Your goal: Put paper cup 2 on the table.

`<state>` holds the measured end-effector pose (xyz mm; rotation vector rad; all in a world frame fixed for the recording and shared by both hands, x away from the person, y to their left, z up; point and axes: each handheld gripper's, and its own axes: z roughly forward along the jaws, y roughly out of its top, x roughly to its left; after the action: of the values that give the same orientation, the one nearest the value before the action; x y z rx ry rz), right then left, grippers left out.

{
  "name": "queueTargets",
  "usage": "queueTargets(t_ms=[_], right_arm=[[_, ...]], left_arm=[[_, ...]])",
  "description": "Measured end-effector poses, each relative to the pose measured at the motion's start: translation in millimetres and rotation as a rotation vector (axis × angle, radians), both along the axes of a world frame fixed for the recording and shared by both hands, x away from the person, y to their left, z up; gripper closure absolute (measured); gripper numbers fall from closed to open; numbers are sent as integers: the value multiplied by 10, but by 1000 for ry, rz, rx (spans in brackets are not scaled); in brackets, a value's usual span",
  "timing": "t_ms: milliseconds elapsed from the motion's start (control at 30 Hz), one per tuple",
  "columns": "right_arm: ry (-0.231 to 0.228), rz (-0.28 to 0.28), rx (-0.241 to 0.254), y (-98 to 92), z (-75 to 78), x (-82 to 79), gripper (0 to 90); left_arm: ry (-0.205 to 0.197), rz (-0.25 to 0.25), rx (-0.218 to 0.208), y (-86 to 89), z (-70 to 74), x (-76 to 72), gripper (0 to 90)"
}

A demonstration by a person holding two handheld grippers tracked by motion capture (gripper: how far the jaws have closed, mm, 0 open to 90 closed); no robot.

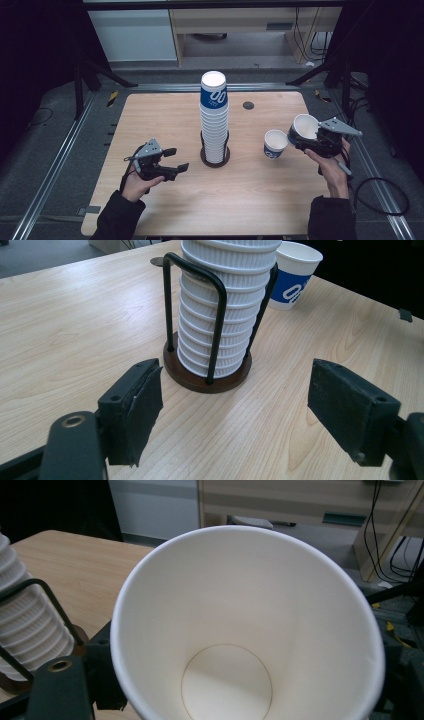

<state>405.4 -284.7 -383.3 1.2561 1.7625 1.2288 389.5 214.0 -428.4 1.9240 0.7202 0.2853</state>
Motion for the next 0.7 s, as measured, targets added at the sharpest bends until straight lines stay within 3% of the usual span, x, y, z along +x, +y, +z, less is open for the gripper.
queueTargets(t_ms=[300, 700], right_arm=[[24, -44, -20, -112, -65, 70, 192], [103, -76, -53, -232, -315, 244, 191]], left_arm=[[1, 14, -13, 26, 28, 19, 213], [-15, 25, -5, 59, 76, 24, 212]])
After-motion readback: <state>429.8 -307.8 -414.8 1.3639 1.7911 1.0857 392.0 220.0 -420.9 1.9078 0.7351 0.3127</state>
